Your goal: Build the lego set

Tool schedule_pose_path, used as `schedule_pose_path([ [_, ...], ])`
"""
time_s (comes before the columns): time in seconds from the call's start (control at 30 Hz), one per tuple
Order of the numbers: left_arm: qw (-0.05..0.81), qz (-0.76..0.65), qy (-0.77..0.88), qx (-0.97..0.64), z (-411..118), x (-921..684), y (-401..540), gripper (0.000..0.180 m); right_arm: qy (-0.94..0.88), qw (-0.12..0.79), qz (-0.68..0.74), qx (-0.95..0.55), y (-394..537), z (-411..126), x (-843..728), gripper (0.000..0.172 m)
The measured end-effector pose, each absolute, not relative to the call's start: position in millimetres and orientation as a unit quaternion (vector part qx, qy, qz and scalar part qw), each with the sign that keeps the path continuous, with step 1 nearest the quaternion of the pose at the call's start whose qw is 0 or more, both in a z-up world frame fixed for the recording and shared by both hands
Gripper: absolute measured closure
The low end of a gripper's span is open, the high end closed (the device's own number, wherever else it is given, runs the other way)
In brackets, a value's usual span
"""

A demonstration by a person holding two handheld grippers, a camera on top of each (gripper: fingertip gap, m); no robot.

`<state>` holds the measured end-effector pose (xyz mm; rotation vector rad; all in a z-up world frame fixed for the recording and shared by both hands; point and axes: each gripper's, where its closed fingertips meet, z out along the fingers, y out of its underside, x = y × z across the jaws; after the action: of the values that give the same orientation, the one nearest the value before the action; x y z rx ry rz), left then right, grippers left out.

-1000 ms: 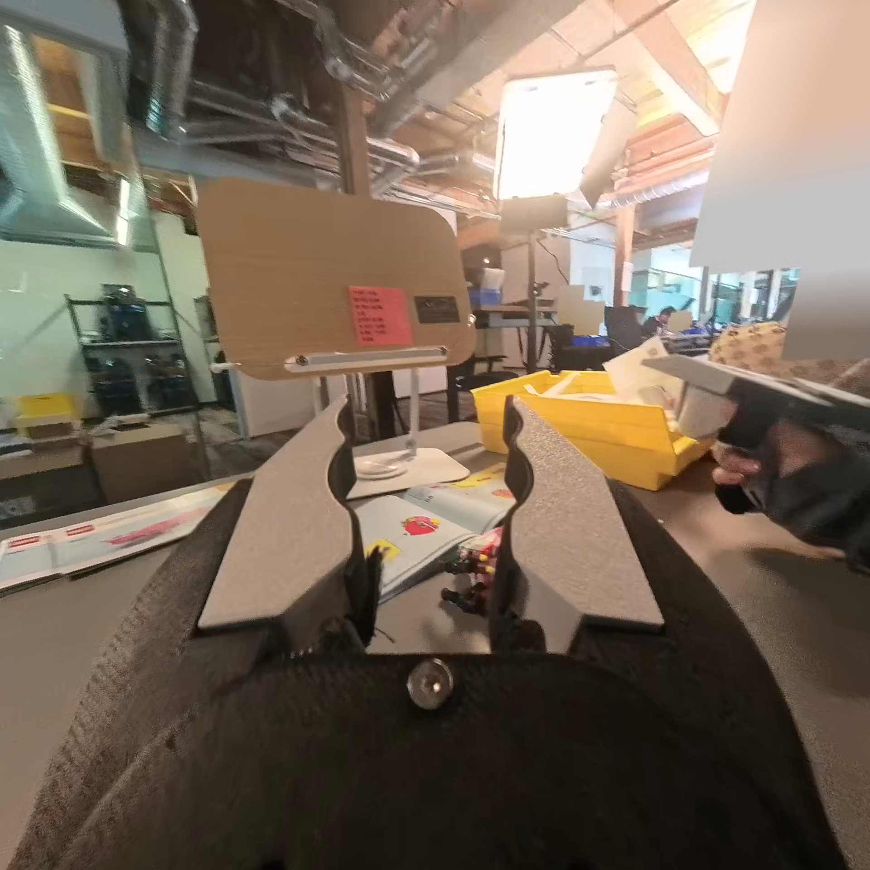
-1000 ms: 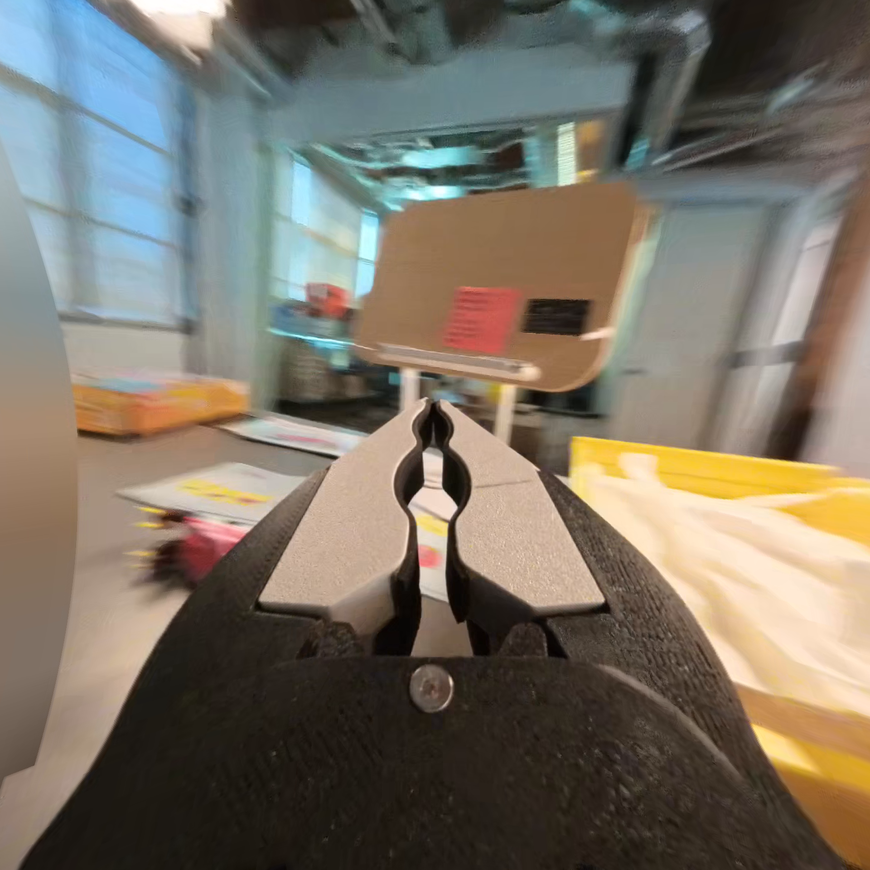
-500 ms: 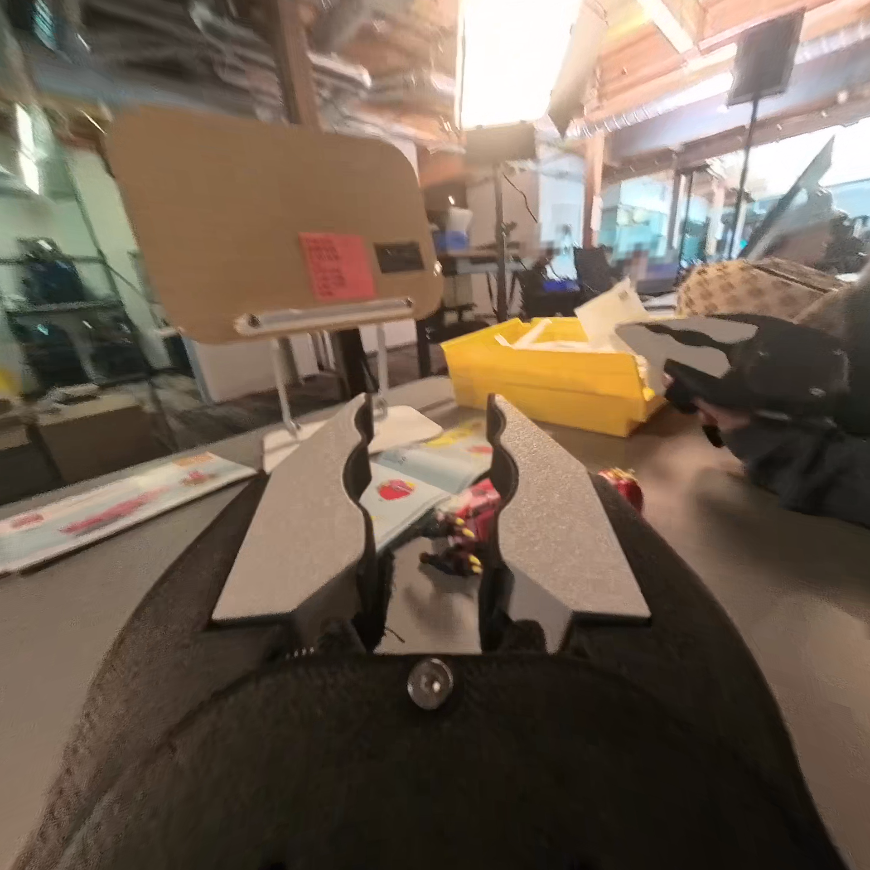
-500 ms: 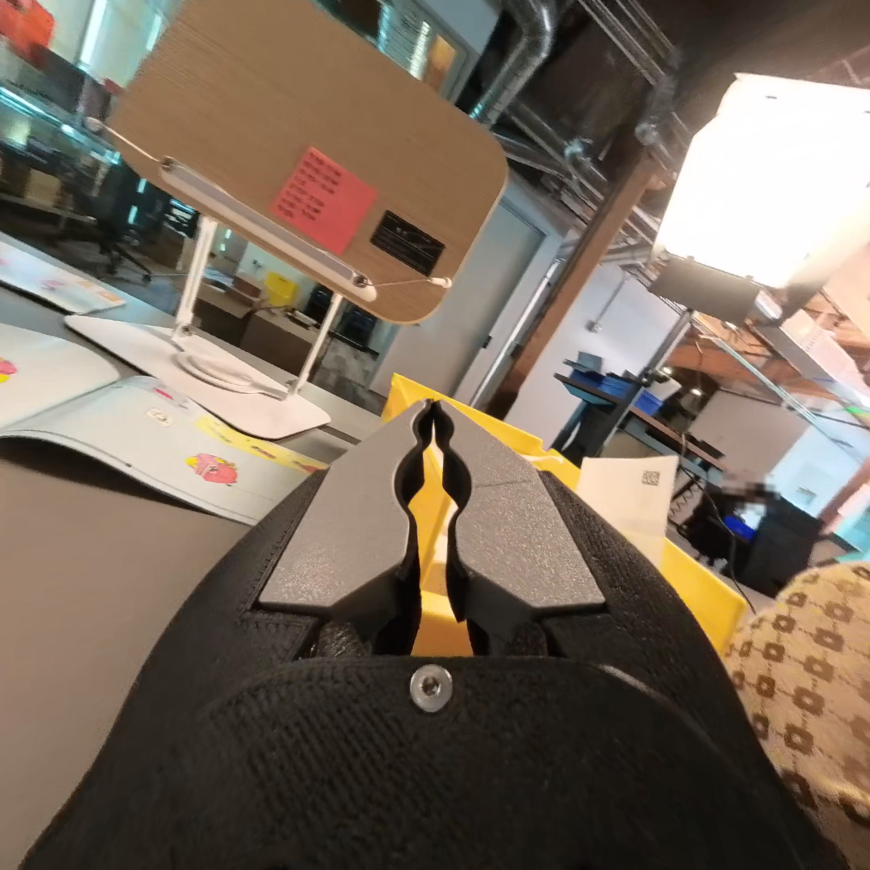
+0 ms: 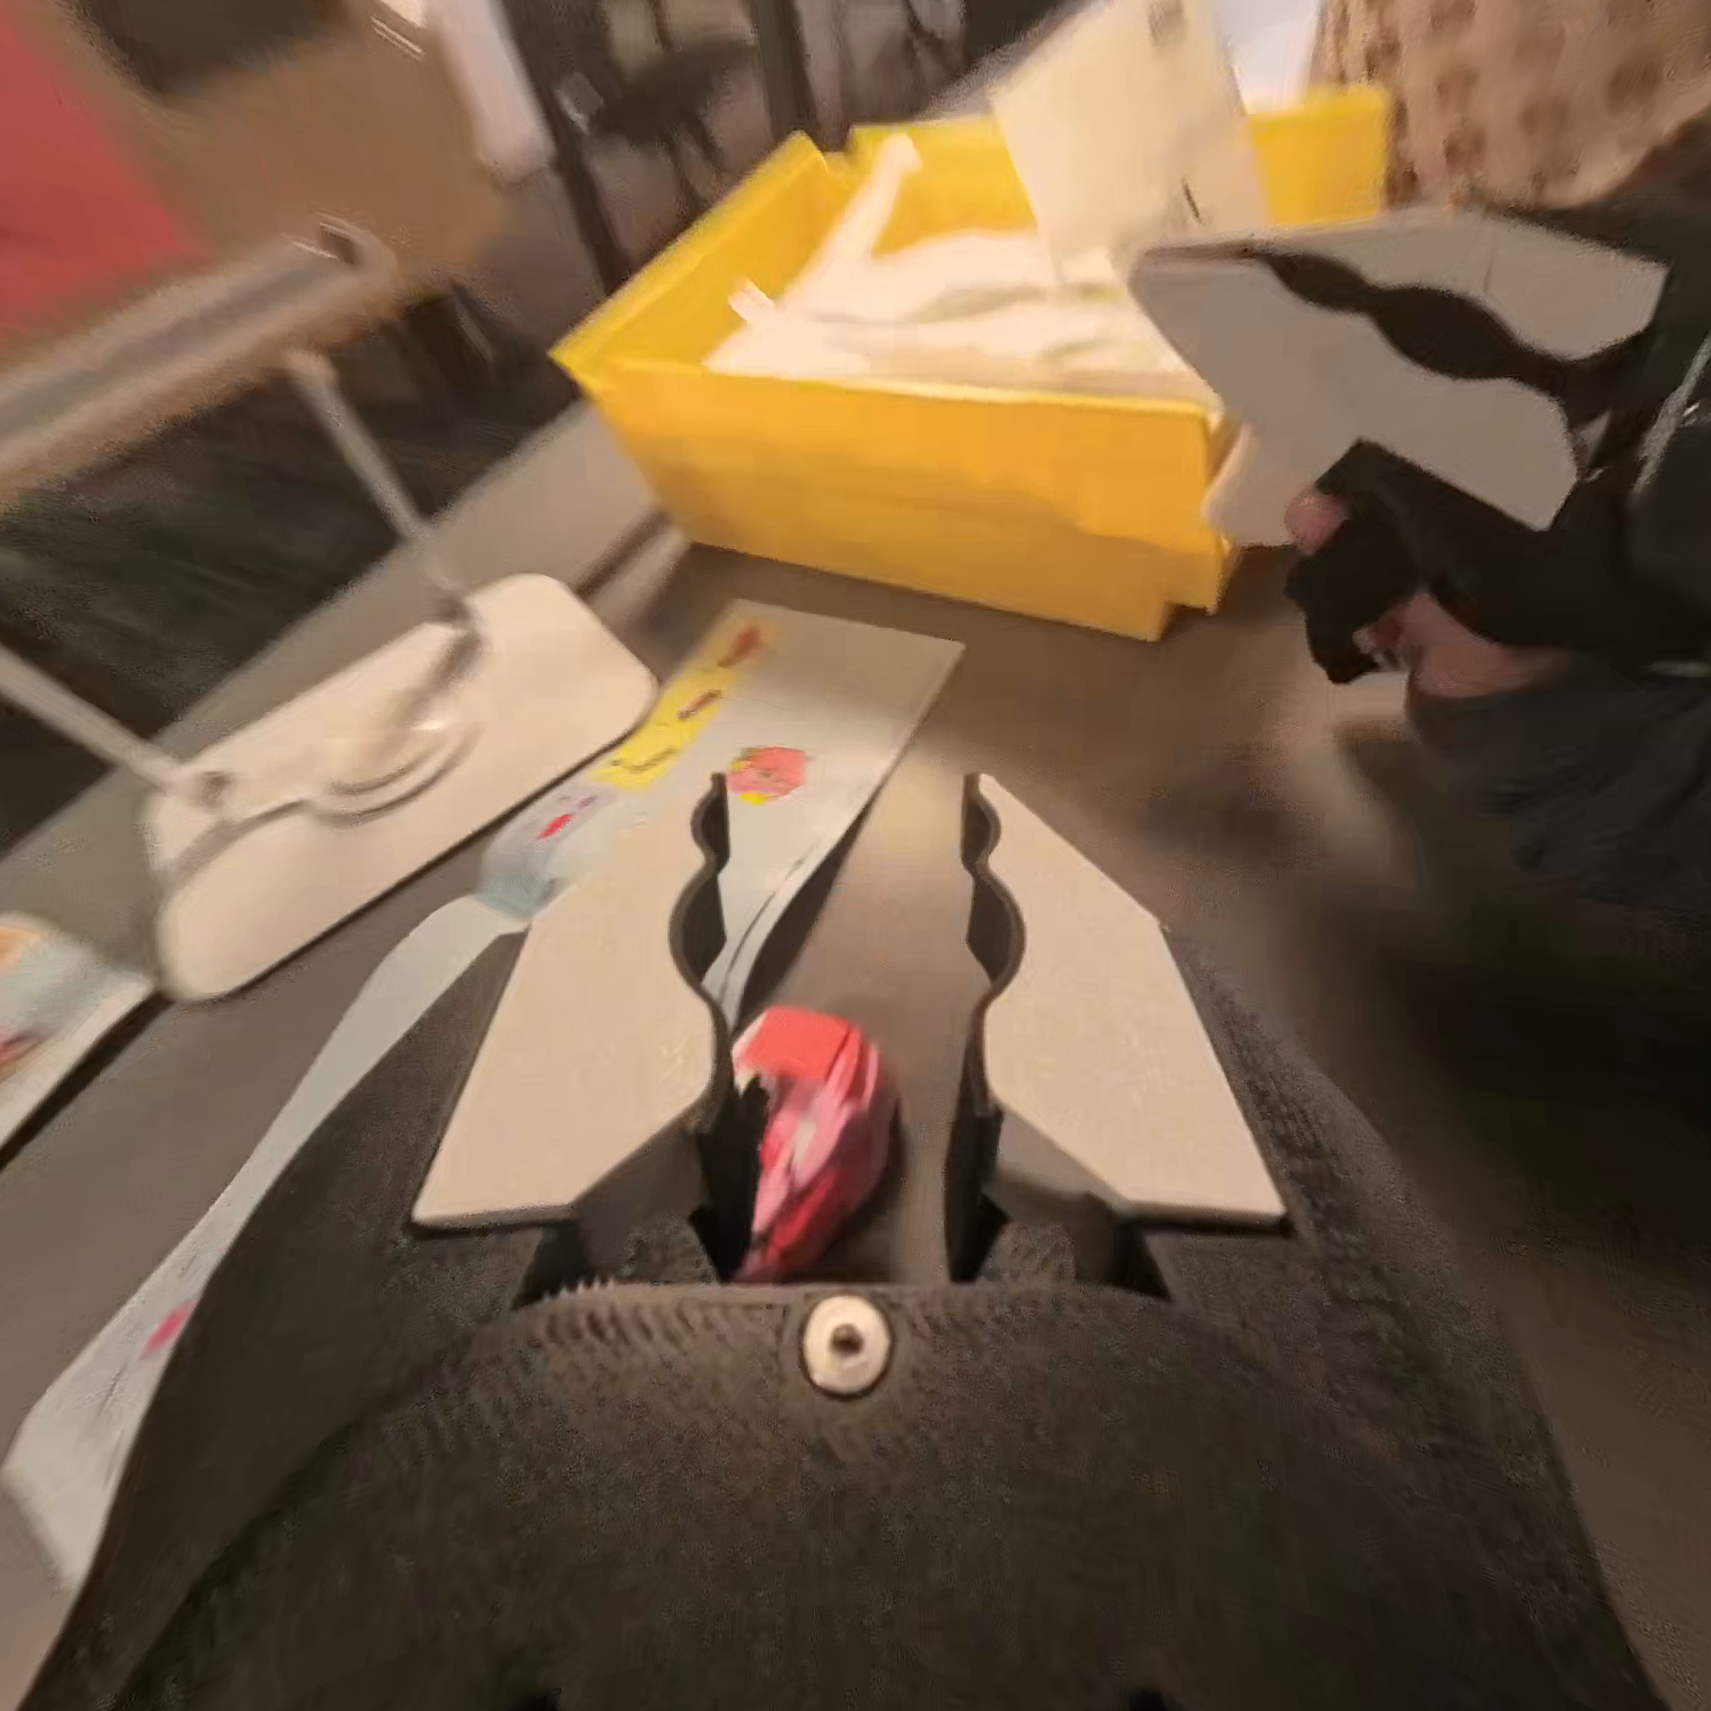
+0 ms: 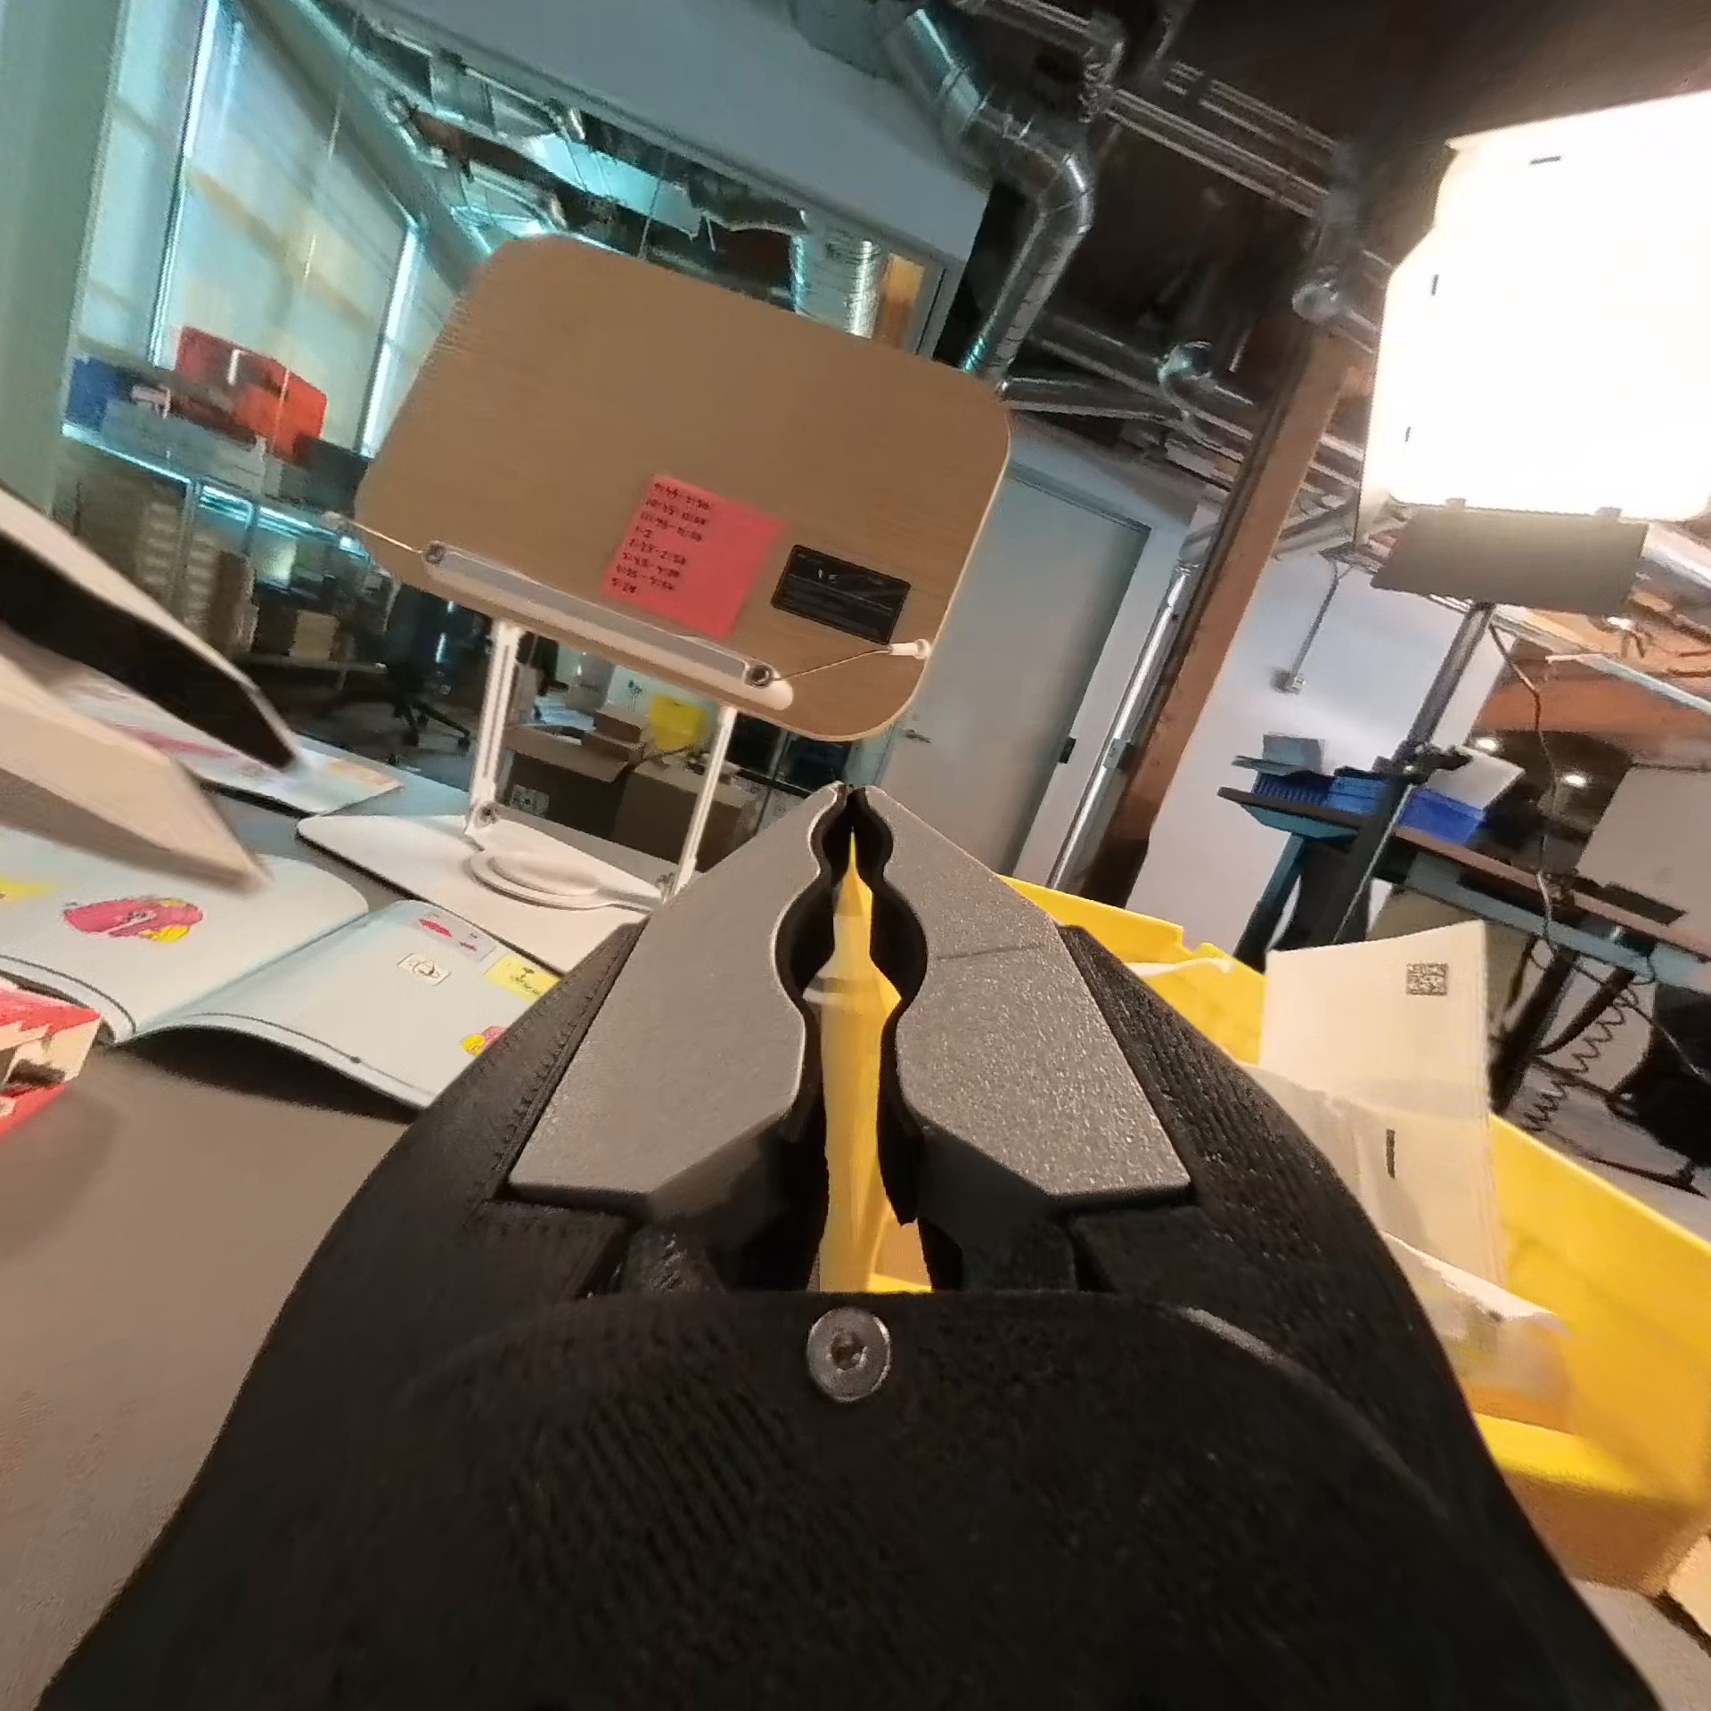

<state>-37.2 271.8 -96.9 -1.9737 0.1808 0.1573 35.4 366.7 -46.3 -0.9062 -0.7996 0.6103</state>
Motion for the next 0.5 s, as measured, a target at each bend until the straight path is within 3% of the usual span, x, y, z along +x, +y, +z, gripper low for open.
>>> schedule_pose_path([
  [0.2, 0.324, -0.101, 0.132, -0.932, -164, -17, 352, 0.132, -0.363, 0.771, 0.304, -0.427, 372, -46, 34, 0.172],
  [0.33, 0.296, -0.053, 0.156, -0.941, -189, -32, 383, 0.127, -0.344, 0.769, 0.317, -0.436, 377, -45, 40, 0.172],
  [0.4, 0.285, -0.035, 0.168, -0.943, -199, -34, 392, 0.111, -0.338, 0.768, 0.321, -0.439, 379, -44, 42, 0.172],
  [0.5, 0.288, -0.042, 0.148, -0.945, -200, -34, 403, 0.110, -0.335, 0.767, 0.323, -0.442, 380, -45, 43, 0.172],
])
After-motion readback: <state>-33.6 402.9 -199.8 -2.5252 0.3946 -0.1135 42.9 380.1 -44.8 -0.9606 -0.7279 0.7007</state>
